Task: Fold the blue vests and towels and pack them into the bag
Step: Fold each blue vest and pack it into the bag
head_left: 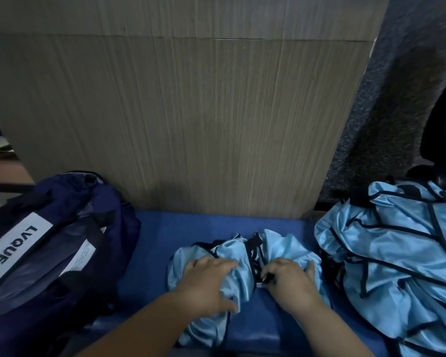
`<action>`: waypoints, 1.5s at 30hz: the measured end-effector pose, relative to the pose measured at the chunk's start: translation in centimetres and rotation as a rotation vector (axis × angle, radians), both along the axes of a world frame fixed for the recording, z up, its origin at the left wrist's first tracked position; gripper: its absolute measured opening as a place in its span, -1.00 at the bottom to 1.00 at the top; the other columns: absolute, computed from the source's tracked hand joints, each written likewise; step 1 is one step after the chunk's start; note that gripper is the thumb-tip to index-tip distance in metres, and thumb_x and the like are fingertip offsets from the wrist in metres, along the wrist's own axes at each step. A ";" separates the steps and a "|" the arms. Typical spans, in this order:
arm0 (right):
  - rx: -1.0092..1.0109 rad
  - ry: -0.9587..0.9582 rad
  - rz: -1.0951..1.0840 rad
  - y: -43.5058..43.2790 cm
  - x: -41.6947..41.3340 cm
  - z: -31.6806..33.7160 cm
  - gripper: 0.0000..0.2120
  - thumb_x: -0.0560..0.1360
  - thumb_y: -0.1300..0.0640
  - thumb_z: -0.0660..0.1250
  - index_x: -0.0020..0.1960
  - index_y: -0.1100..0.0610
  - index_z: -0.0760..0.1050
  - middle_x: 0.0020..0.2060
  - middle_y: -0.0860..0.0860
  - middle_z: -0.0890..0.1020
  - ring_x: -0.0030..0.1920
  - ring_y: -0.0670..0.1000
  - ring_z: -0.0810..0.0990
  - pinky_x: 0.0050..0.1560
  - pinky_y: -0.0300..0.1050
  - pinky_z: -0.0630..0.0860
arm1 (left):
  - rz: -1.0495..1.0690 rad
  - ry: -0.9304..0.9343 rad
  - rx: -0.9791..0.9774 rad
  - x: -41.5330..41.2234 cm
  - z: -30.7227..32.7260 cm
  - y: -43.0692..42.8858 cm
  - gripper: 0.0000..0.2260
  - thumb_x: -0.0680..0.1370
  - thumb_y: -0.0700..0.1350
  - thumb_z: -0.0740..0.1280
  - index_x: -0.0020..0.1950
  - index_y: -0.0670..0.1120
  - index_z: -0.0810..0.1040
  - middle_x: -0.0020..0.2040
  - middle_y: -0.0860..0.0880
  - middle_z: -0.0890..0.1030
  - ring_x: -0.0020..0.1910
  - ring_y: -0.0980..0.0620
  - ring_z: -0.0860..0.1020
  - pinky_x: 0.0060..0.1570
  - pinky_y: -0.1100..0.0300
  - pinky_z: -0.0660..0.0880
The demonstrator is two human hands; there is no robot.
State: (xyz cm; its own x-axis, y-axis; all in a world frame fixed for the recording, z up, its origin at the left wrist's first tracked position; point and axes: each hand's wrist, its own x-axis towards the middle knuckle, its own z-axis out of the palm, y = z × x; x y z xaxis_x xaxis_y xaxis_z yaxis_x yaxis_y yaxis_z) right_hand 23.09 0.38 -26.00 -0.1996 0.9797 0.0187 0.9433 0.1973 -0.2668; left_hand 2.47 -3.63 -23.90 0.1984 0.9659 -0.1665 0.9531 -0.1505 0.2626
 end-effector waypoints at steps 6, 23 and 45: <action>0.054 0.181 -0.108 1.3 1.7 1.1 -0.82 0.60 -0.03 0.24 0.16 -0.13 0.53 0.07 -0.11 0.63 0.18 -0.06 0.55 0.49 0.11 0.04 | 0.270 -0.375 0.202 -3.3 -1.3 2.0 -0.75 0.58 -0.09 0.27 0.19 0.19 0.54 0.12 0.15 0.60 0.09 0.11 0.54 0.10 0.16 0.47; -0.039 0.875 -0.400 4.0 4.2 4.8 -0.68 0.65 0.01 0.15 -0.21 0.12 0.48 -0.23 0.10 0.58 -0.09 0.14 0.56 0.10 0.12 0.44 | 0.635 -0.797 0.536 -6.5 -0.4 4.6 -0.66 0.48 -0.12 0.44 0.15 0.21 0.47 0.15 0.20 0.52 0.23 0.04 0.46 0.24 -0.01 0.42; 0.095 0.788 -0.144 3.8 2.0 4.3 -0.55 0.52 0.16 0.40 0.33 -0.16 0.38 0.26 -0.22 0.41 0.30 -0.16 0.35 0.28 -0.17 0.30 | 0.471 -0.854 0.148 -7.3 1.1 4.5 -0.95 0.53 -0.06 0.42 -0.11 0.09 0.65 -0.14 0.08 0.68 -0.16 0.20 0.62 -0.23 0.44 0.45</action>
